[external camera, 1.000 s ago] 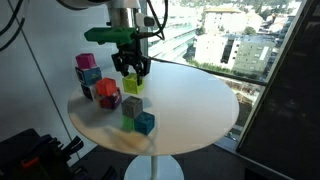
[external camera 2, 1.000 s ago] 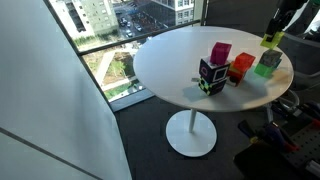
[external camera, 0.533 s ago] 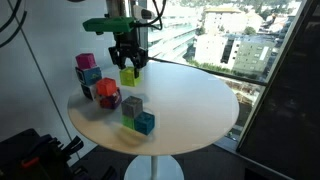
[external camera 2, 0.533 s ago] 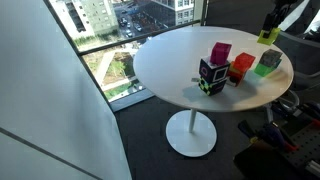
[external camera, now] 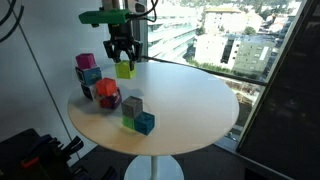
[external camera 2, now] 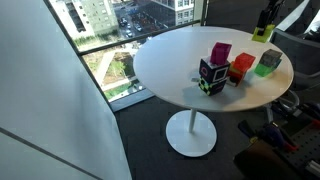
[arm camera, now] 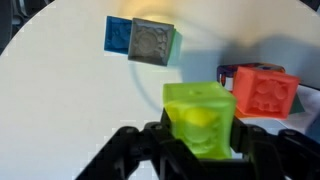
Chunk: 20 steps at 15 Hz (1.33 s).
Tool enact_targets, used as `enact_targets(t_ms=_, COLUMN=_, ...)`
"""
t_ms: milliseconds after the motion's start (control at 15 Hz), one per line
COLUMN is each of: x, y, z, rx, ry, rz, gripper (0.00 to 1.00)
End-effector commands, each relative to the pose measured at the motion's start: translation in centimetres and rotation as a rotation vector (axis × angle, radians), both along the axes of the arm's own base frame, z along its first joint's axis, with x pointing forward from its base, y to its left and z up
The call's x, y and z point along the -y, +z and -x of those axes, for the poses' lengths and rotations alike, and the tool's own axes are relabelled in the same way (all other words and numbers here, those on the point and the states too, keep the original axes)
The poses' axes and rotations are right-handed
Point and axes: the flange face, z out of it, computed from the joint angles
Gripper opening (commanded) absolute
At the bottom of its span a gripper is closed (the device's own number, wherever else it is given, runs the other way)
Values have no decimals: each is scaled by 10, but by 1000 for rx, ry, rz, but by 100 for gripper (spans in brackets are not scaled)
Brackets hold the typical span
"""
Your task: Put the yellow block on top of the orange block
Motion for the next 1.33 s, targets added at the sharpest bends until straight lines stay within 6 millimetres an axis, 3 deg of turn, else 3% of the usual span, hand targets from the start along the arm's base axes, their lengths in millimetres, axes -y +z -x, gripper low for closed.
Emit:
enact_targets(t_ms=0, x=-10, y=19, z=3, rx=6, ry=18, rz=6, gripper=25)
enact_targets(t_ms=733, x=-35, y=29, z=18, rx=1, ry=-48, rz=16, gripper=25)
enact_targets(t_ms=1133, x=-35, y=31, z=20, rx=9, ry=-77, rz=14, gripper=25)
enact_targets(t_ms=1200, x=-34, y=24, z=13, rx=2, ry=-56, rz=17, gripper=50)
enact_targets(t_ms=1267, x=-34, y=24, z=13, rx=3, ry=-56, rz=17, gripper=50)
